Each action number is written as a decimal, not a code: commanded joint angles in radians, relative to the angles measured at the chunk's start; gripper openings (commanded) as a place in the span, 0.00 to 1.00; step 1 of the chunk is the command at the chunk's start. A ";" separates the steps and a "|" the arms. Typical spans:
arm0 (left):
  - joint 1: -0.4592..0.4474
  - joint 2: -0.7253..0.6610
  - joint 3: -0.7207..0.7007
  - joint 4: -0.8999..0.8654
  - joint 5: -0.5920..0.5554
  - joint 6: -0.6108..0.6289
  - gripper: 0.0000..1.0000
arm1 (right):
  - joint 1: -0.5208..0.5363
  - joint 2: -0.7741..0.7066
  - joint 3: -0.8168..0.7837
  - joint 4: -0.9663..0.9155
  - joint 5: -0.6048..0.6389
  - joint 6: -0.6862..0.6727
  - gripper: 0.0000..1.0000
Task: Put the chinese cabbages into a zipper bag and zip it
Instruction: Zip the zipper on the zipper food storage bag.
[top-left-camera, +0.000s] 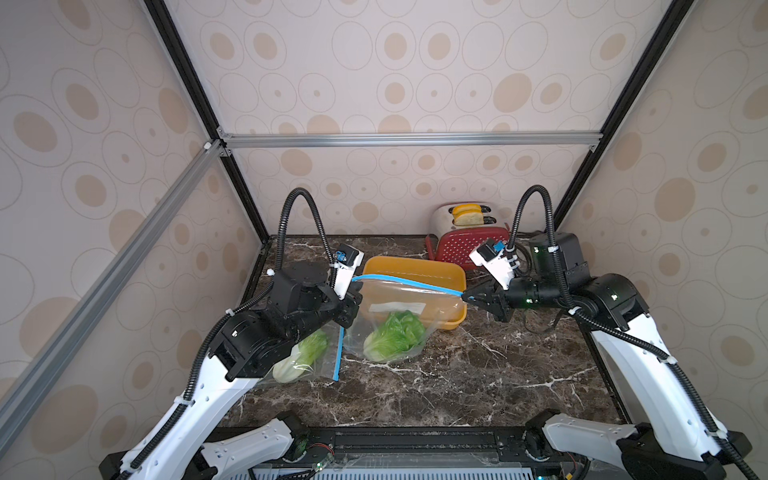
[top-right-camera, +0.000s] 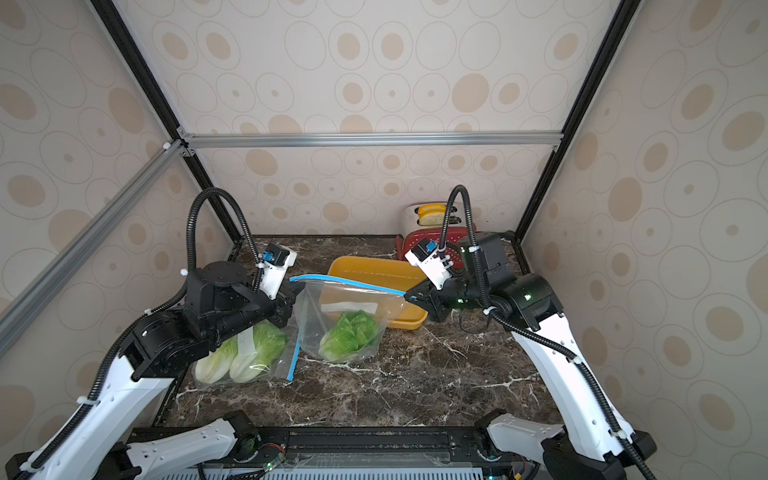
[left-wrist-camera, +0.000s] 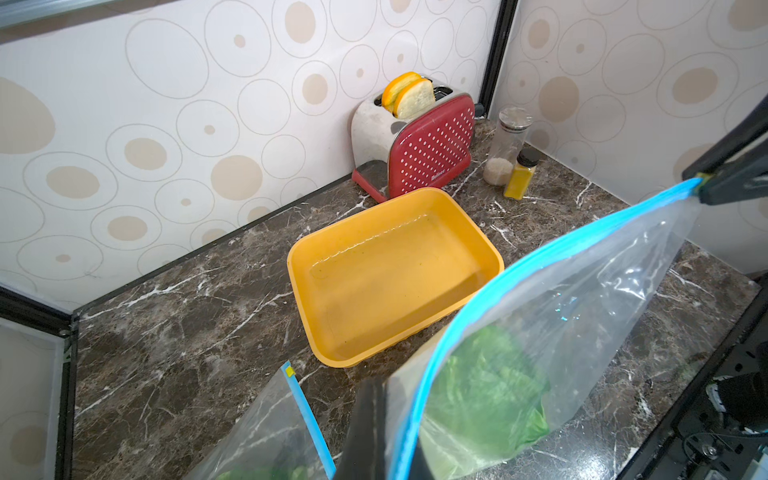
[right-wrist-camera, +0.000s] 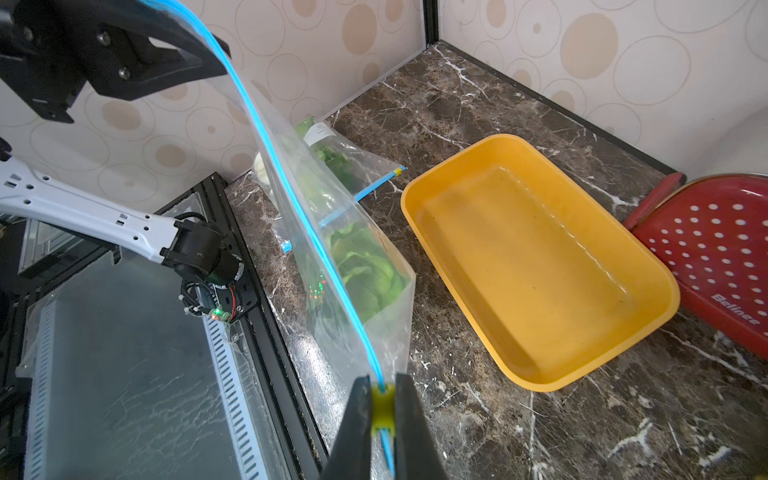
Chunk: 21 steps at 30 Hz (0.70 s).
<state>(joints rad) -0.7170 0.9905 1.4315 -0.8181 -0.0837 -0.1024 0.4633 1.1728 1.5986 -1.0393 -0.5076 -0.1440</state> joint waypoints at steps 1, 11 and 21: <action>0.028 -0.016 0.040 -0.050 -0.111 -0.024 0.00 | -0.025 -0.031 0.021 -0.105 0.083 0.043 0.00; 0.028 0.037 0.110 -0.121 0.075 -0.096 0.00 | -0.026 -0.057 0.034 -0.230 -0.023 0.207 0.00; 0.027 0.198 -0.029 0.169 0.255 -0.207 0.00 | -0.033 -0.189 -0.154 -0.217 0.270 0.459 0.00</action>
<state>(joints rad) -0.7124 1.1412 1.4178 -0.7616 0.1593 -0.2447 0.4473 1.0073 1.4849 -1.2064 -0.3939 0.1955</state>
